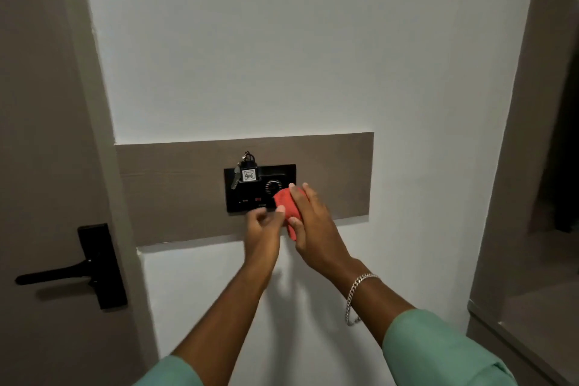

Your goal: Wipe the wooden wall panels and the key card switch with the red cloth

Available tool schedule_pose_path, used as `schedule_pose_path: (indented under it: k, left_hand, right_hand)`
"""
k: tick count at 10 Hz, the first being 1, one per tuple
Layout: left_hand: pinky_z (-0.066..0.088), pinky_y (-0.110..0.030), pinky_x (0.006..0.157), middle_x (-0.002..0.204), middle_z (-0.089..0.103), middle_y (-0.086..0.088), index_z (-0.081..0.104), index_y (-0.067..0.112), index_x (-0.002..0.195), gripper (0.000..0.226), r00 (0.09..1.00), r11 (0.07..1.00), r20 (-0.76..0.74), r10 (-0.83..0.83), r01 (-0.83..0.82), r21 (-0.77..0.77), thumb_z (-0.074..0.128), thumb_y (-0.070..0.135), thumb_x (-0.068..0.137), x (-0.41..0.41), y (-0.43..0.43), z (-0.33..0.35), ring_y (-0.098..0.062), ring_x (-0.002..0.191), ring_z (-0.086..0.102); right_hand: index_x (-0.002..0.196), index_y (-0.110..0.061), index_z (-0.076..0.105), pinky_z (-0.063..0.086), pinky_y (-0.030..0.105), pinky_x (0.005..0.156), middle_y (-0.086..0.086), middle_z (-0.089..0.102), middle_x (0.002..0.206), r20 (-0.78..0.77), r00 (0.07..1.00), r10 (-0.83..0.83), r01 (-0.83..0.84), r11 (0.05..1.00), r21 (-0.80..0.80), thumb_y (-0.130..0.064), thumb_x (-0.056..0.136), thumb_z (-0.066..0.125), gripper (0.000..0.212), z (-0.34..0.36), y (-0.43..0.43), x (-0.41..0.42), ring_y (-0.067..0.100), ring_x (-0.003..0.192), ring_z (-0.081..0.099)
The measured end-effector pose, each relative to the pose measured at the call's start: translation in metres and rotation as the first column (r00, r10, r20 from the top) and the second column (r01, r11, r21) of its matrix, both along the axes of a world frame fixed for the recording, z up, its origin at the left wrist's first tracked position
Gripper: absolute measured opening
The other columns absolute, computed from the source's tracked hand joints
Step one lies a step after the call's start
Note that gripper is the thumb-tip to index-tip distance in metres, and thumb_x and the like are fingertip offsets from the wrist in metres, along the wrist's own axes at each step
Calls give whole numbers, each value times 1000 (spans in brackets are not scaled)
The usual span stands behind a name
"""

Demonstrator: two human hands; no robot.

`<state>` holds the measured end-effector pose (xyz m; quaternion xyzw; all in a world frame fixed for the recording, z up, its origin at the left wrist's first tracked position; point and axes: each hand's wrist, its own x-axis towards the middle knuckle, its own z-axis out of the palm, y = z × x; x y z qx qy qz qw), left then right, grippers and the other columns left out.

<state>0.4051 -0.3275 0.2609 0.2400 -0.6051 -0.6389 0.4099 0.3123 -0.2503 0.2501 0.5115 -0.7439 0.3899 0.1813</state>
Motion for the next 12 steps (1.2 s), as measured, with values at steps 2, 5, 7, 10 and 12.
schedule_pose_path:
  k: [2, 5, 7, 10, 12]
  left_hand:
    - [56, -39, 79, 112, 69, -15, 60, 8, 128, 39, 925, 879, 0, -380, 360, 313, 61, 13, 90, -96, 63, -25, -30, 97, 66]
    - [52, -58, 96, 119, 67, -28, 60, -5, 127, 38, 873, 789, 93, -479, 383, 480, 63, 11, 93, -255, 207, -139, -43, 105, 66]
    - [61, -36, 61, 88, 68, -15, 66, 1, 109, 28, 739, 715, 256, -623, 406, 568, 62, -8, 83, -361, 314, -228, -24, 70, 65]
    - [58, -56, 89, 109, 73, -20, 69, 13, 106, 43, 590, 725, 426, -686, 506, 468, 70, 15, 63, -443, 356, -313, -43, 104, 68]
    - [53, -30, 89, 142, 57, -15, 36, 6, 151, 68, 587, 700, 388, -711, 538, 470, 63, 1, 88, -441, 319, -312, -27, 118, 62]
  right_hand:
    - [151, -25, 26, 41, 15, 106, -6, 42, 146, 488, 865, 120, -35, 983, -180, -13, 82, 62, 79, -38, 97, -67, -1, 129, 46]
    - [111, -13, 64, 59, 39, 82, 16, 74, 104, 949, 315, 13, 321, 940, -119, -12, 80, 78, 34, -141, 269, -227, 23, 83, 71]
    - [99, -9, 61, 56, 36, 80, 16, 69, 97, 848, 394, -356, 486, 863, 136, 1, 81, 74, 24, -217, 377, -335, 18, 84, 67]
    - [122, -12, 62, 40, 19, 82, 9, 68, 116, 631, 374, -680, 578, 703, 415, -10, 84, 71, 38, -301, 423, -428, 22, 103, 62]
    - [128, -8, 58, 43, 40, 103, 20, 60, 131, 437, 362, -823, 752, 535, 384, -13, 89, 61, 39, -311, 401, -412, 38, 122, 54]
